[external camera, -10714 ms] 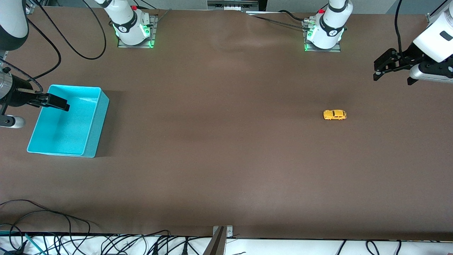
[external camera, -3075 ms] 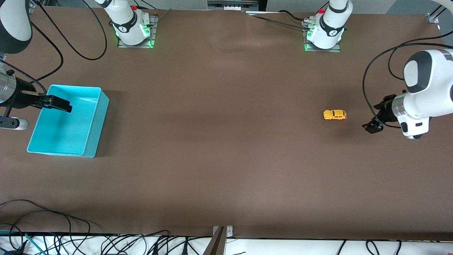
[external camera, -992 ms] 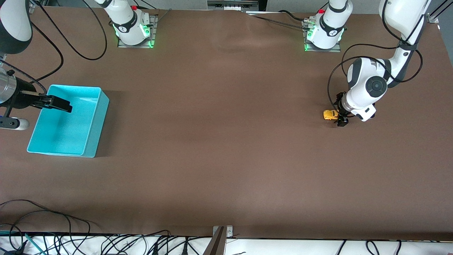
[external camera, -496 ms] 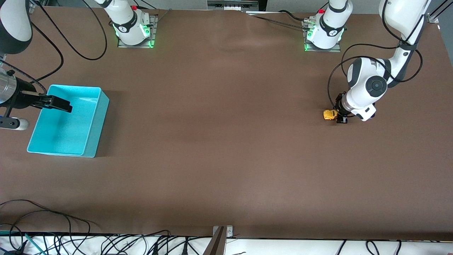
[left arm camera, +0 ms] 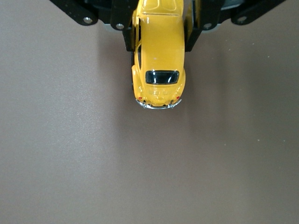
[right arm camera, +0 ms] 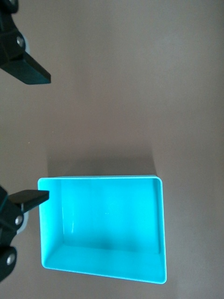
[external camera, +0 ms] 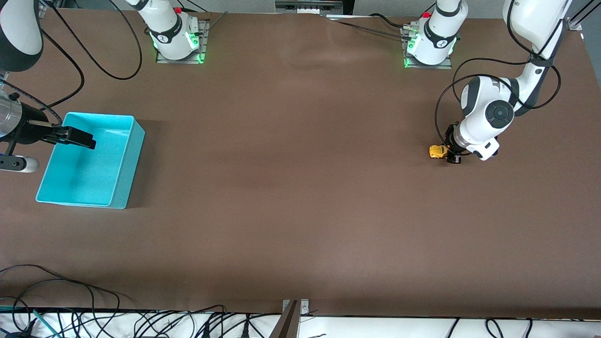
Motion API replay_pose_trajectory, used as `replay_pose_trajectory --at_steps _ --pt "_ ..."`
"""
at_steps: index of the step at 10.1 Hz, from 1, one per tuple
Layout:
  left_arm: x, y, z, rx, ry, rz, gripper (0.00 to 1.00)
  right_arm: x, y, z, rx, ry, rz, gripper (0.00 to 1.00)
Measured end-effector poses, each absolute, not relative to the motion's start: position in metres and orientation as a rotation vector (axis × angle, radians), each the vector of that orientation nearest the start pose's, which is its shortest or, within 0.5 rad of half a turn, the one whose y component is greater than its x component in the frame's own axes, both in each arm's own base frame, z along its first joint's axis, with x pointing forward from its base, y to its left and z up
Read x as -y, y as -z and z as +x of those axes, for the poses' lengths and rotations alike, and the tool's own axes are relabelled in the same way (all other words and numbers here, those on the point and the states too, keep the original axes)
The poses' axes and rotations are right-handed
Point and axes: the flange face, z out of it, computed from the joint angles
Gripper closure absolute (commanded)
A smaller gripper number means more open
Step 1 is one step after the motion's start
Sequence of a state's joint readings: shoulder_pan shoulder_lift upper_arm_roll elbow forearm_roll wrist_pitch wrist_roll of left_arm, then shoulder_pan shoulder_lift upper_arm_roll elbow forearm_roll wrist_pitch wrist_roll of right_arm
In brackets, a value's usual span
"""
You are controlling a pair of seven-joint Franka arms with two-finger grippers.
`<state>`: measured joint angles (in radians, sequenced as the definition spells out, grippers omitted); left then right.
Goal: Wind up and store yellow beetle car
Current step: 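Lower the left gripper and close it on the yellow car, then drag the car backward with the left gripper, then release it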
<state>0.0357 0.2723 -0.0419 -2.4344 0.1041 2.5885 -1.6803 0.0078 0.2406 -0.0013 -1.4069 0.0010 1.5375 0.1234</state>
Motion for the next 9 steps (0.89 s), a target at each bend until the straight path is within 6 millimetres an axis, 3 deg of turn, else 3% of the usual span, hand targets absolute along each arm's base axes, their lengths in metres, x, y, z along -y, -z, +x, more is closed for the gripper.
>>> replay_pose_trajectory --at_steps 6,9 --pt "-0.007 -0.185 0.476 -2.362 0.073 2.243 1.0 -0.004 -0.557 0.62 -0.183 -0.173 -3.138 0.0" --pt "-0.042 -0.184 0.478 -2.375 0.024 2.267 1.0 -0.004 -0.557 0.62 -0.183 -0.173 -3.138 0.0"
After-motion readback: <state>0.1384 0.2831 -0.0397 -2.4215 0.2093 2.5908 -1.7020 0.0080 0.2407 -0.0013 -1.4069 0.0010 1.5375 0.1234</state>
